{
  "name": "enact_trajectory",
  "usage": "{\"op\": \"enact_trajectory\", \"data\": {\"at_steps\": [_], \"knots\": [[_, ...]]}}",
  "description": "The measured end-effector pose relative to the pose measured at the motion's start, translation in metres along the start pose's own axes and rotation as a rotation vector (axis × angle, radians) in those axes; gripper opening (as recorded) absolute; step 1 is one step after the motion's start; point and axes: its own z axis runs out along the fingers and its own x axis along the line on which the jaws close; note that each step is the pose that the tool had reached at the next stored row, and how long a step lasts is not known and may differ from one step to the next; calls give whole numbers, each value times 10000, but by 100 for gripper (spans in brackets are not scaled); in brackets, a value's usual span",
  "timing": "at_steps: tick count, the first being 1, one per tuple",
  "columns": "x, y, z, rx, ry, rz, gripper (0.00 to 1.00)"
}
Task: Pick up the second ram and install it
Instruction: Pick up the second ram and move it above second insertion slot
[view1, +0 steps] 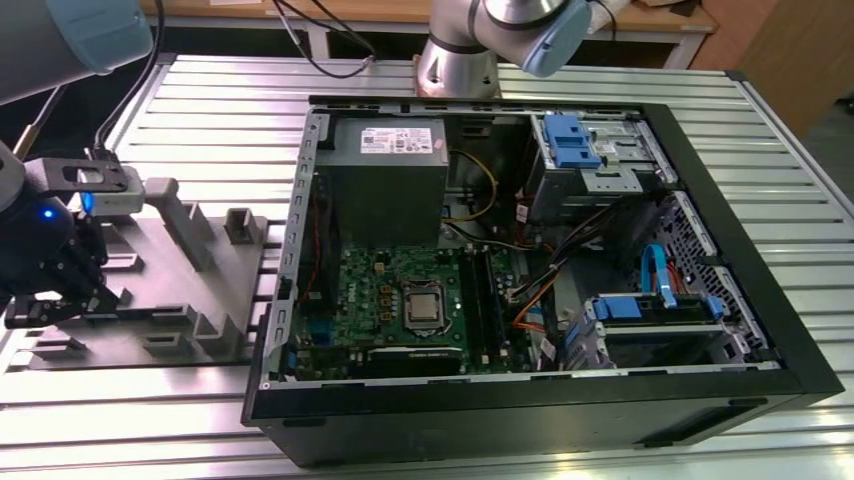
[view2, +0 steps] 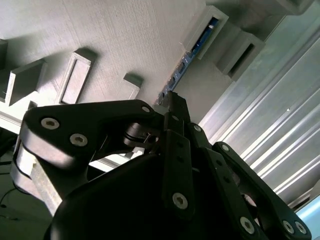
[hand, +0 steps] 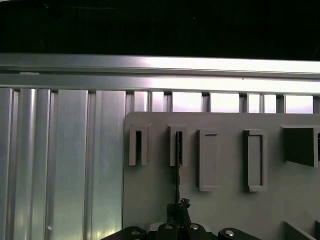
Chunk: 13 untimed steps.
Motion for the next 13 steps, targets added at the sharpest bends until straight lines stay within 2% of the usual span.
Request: {"op": "enact_trajectory", "data": {"at_steps": [8, 9, 10, 12, 13], "knots": [[1, 0, 0, -1, 1, -4, 11], [1, 0, 0, -1, 1, -4, 17], [1, 0, 0, -1, 1, -4, 17], [1, 0, 0, -1, 1, -4, 29], [1, 0, 0, -1, 1, -4, 29]]}}
